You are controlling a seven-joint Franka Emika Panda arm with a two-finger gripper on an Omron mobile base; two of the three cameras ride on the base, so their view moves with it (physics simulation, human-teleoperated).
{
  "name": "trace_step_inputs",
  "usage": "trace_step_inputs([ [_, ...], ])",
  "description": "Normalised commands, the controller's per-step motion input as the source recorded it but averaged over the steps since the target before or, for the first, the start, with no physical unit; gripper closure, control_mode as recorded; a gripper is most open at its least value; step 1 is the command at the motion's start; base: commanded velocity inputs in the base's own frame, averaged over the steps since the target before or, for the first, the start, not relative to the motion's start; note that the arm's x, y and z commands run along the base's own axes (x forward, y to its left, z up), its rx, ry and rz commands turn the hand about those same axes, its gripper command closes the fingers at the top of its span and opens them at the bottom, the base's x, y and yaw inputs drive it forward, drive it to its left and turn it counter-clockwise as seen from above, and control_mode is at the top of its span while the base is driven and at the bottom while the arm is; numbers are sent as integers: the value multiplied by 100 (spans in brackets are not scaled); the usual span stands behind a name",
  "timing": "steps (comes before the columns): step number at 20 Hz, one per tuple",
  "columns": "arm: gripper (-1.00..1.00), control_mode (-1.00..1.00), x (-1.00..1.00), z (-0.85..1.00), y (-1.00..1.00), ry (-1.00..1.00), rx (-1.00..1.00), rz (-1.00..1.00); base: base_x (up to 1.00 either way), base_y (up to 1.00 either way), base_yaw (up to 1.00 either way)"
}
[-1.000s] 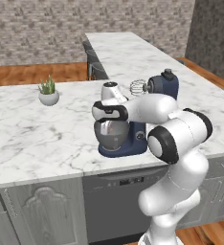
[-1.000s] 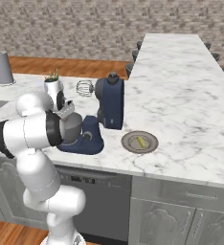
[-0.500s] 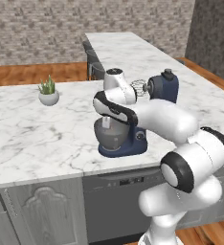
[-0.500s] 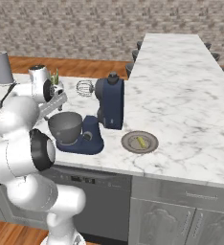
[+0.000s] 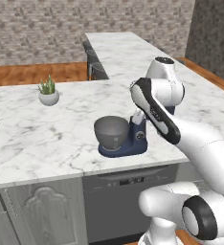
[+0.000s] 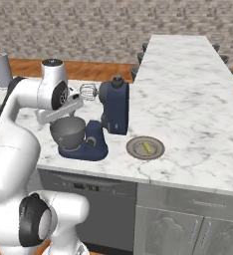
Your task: Add butter and sugar cubes to the stand mixer bowl and then turn on the stand mixer to begin making frosting.
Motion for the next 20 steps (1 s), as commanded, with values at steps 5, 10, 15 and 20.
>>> trace_step_inputs([
  [5, -100, -100, -44, 14, -100, 0, 20, -12, 0, 0, 0],
  [10, -100, -100, -5, 0, -100, 0, 22, -6, 0, 0, 0],
  [15, -100, -100, 1, -2, -100, 0, 16, -2, 0, 0, 0],
  [20, -100, -100, 4, -12, -97, 0, 13, 0, 0, 0, 0],
])
